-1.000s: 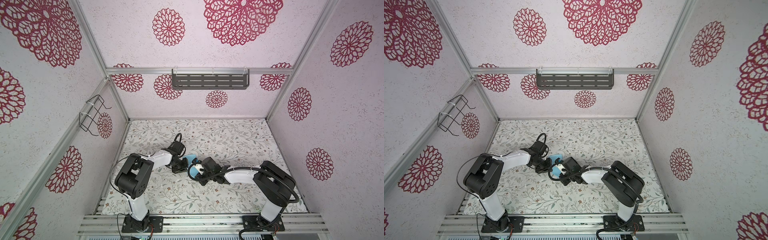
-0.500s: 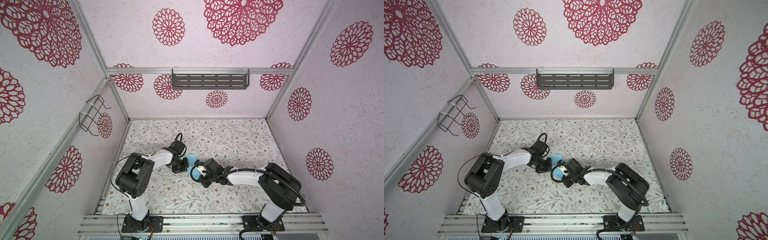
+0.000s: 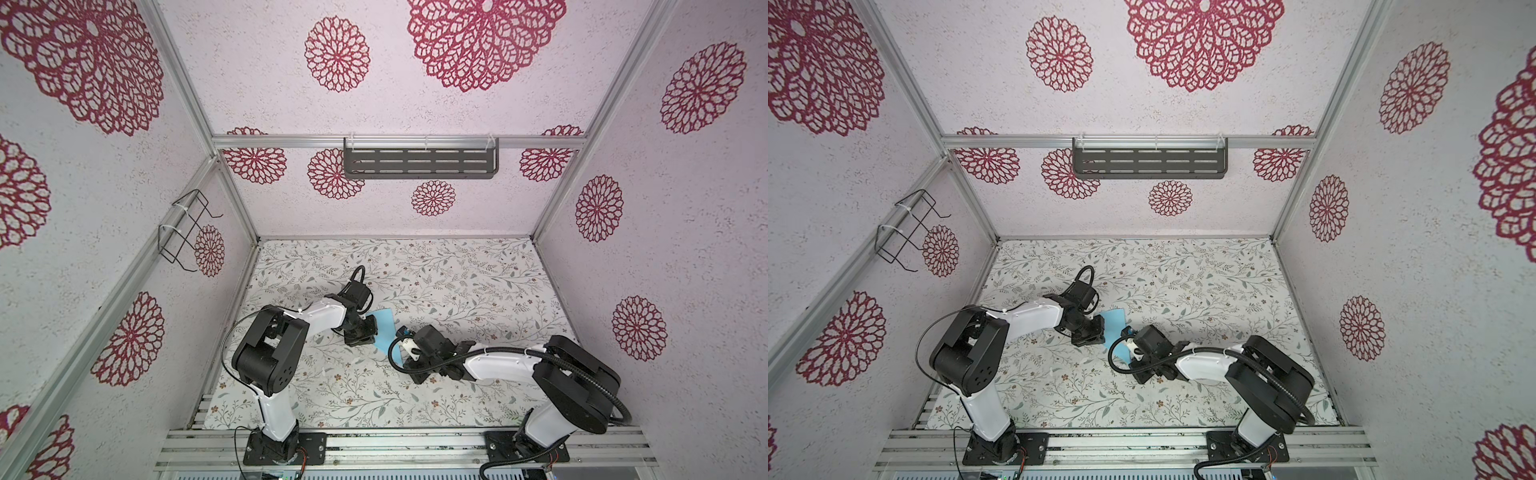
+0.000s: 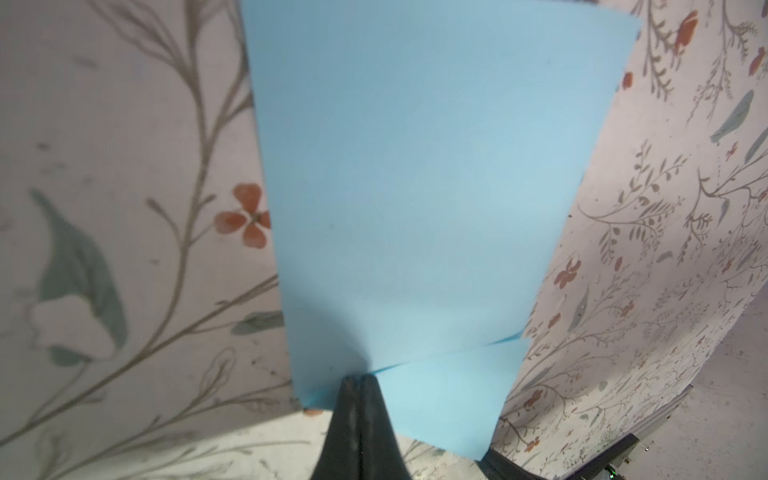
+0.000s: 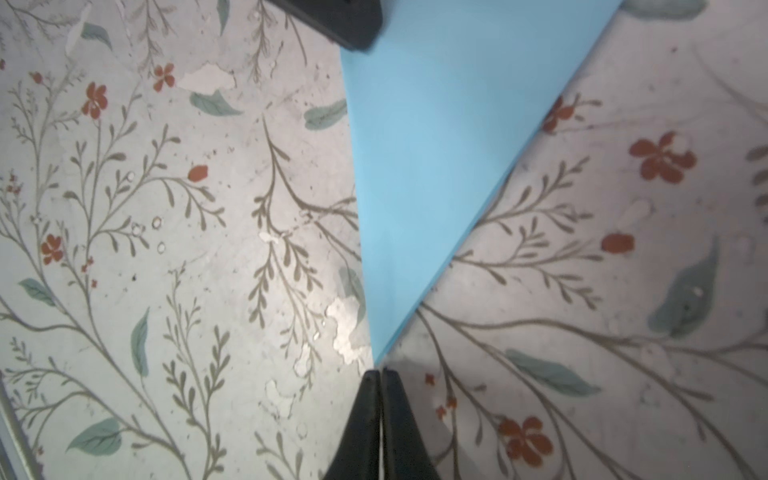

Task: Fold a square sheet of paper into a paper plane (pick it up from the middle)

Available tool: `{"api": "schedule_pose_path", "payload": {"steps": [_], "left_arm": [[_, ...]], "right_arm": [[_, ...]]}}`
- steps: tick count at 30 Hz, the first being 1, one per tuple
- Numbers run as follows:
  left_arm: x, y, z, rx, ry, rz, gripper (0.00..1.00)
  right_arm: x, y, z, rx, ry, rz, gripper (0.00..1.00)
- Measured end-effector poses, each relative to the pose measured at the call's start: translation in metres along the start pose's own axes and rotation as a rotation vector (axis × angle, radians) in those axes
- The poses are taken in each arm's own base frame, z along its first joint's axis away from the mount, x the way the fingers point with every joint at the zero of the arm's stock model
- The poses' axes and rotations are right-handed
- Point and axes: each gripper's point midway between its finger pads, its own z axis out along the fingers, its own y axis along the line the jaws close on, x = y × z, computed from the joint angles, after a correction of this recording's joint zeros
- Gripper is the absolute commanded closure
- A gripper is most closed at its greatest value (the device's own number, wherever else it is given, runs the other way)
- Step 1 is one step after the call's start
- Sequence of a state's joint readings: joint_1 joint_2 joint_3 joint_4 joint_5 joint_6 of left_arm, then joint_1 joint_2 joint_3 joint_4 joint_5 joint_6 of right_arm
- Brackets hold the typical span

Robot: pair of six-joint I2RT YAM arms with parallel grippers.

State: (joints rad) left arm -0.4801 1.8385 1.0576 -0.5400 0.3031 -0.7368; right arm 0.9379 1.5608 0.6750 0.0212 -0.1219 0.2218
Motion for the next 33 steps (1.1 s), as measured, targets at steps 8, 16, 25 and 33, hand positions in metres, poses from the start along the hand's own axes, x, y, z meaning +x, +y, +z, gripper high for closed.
{"api": "schedule_pose_path", "payload": {"steps": [8,16,25,33], "left_arm": [[0.001,-0.007,-0.004,0.026,0.011,-0.007,0.83],[-0.009,-0.045,-0.06,0.208,-0.131,-0.012,0.59],[0.014,-0.008,-0.057,0.224,-0.173,-0.116,0.43],[0.019,-0.005,-0.048,0.317,-0.21,-0.14,0.41]], "right_arm": [[-0.015,-0.016,-0.025,0.047,-0.093,0.097,0.77],[-0.061,-0.032,-0.035,-0.027,-0.264,0.277,0.64],[-0.073,-0.023,-0.035,-0.107,-0.299,0.252,0.49],[-0.079,-0.021,-0.022,-0.125,-0.273,0.222,0.53]]}}
